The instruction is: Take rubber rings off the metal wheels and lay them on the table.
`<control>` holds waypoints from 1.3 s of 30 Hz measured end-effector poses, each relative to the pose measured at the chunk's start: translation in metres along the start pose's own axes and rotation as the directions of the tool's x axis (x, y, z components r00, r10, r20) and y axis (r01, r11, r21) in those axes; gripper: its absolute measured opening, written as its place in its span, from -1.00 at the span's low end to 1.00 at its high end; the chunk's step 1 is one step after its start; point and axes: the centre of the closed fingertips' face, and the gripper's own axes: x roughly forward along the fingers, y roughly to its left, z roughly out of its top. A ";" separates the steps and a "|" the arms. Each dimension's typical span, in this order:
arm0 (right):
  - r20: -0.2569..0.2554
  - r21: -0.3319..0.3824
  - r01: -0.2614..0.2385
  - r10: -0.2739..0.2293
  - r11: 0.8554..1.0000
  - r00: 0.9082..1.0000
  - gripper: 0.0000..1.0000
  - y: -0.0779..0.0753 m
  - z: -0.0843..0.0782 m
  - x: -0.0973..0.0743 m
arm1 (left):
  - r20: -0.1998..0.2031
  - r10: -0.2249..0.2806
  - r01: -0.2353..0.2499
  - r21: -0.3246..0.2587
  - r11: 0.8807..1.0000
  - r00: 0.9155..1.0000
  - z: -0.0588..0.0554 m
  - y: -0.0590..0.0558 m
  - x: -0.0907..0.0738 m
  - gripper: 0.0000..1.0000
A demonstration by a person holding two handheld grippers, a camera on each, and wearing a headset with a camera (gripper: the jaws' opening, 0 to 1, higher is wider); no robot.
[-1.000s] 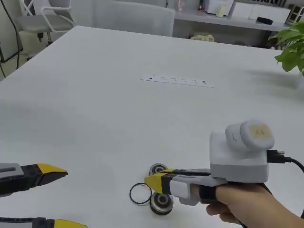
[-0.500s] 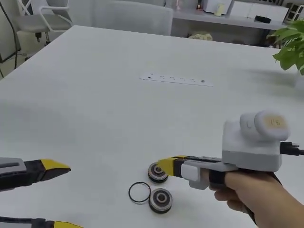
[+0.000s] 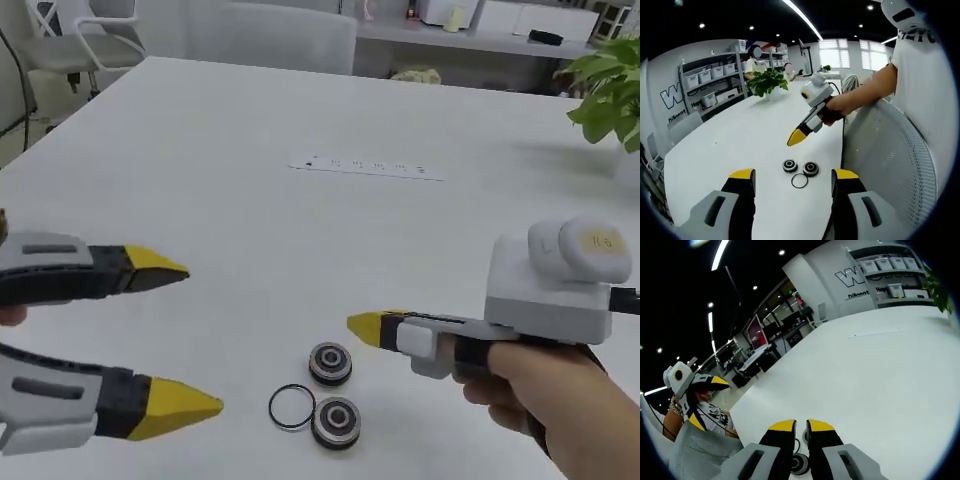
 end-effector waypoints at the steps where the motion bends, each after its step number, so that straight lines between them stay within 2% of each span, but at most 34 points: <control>1: 0.005 0.004 0.002 -0.002 1.000 1.000 -0.88 -0.001 0.001 -0.001 | 0.004 -0.004 0.004 0.010 1.000 1.000 0.004 0.001 0.003 0.17; 6: 0.042 0.024 0.018 -0.019 1.000 0.999 -0.88 -0.007 0.011 -0.006 | 0.024 -0.054 0.052 0.075 0.996 0.998 0.026 0.004 0.024 0.17; 7: 0.044 0.026 0.019 -0.020 0.999 0.999 -0.88 -0.007 0.011 -0.006 | 0.025 -0.059 0.057 0.080 0.995 0.998 0.027 0.004 0.025 0.17; 9: 0.063 0.037 0.024 -0.026 0.999 0.998 -0.87 -0.010 0.016 -0.009 | 0.030 -0.112 0.108 0.109 0.988 0.993 0.034 0.002 0.036 0.15; 12: 0.078 0.054 0.033 -0.037 0.998 0.996 -0.87 -0.013 0.019 -0.012 | 0.012 -0.120 0.118 0.119 0.986 0.993 0.038 0.008 0.049 0.14; 15: 0.089 0.060 0.037 -0.042 0.997 0.995 -0.87 -0.015 0.021 -0.013 | 0.043 -0.154 0.147 0.126 0.981 0.987 0.048 0.006 0.065 0.13; 18: 0.095 0.065 0.038 -0.044 0.997 0.994 -0.87 -0.016 0.023 -0.013 | 0.074 -0.169 0.160 0.109 0.981 0.983 0.049 0.003 0.082 0.11; 20: 0.097 0.066 0.039 -0.045 0.997 0.994 -0.87 -0.017 0.023 -0.013 | 0.083 -0.179 0.170 0.101 0.980 0.980 0.045 -0.001 0.092 0.08; 22: 0.098 0.066 0.039 -0.046 0.997 0.994 -0.87 -0.016 0.023 -0.013 | 0.098 -0.224 0.218 0.072 0.973 0.970 0.036 -0.012 0.105 0.03; 23: 0.097 0.066 0.040 -0.046 0.997 0.994 -0.87 -0.016 0.023 -0.013 | 0.069 -0.242 0.239 0.051 0.970 0.968 0.025 -0.016 0.111 0.00; 26: 0.089 0.066 0.047 -0.052 0.997 0.995 -0.87 -0.016 0.020 -0.013 | 0.035 -0.219 0.217 0.045 0.975 0.975 0.006 -0.016 0.123 -0.10; 30: 0.082 0.064 0.045 -0.050 0.997 0.995 -0.87 -0.016 0.019 -0.012 | 0.037 -0.235 0.235 0.001 0.972 0.971 -0.014 -0.024 0.127 -0.16; 31: 0.077 0.062 0.047 -0.051 0.997 0.996 -0.87 -0.016 0.017 -0.011 | -0.002 -0.243 0.243 -0.011 0.970 0.970 -0.024 -0.026 0.128 -0.19; 32: 0.074 0.061 0.047 -0.052 0.997 0.996 -0.87 -0.016 0.017 -0.011 | -0.044 -0.264 0.264 -0.005 0.964 0.963 -0.032 -0.029 0.127 -0.19; 34: 0.066 0.061 0.050 -0.054 0.997 0.996 -0.87 -0.016 0.014 -0.011 | -0.042 -0.260 0.261 0.012 0.965 0.965 -0.036 -0.031 0.130 -0.20; 36: 0.064 0.061 0.050 -0.053 0.997 0.997 -0.87 -0.016 0.014 -0.011 | -0.060 -0.270 0.270 -0.006 0.963 0.961 -0.042 -0.034 0.133 -0.24; 37: 0.065 0.060 0.047 -0.051 0.997 0.997 -0.87 -0.016 0.014 -0.011 | -0.084 -0.283 0.285 0.013 0.959 0.956 -0.047 -0.037 0.135 -0.29; 39: 0.060 0.058 0.048 -0.051 0.997 0.997 -0.87 -0.016 0.013 -0.011 | -0.109 -0.286 0.290 0.023 0.957 0.952 -0.054 -0.039 0.138 -0.45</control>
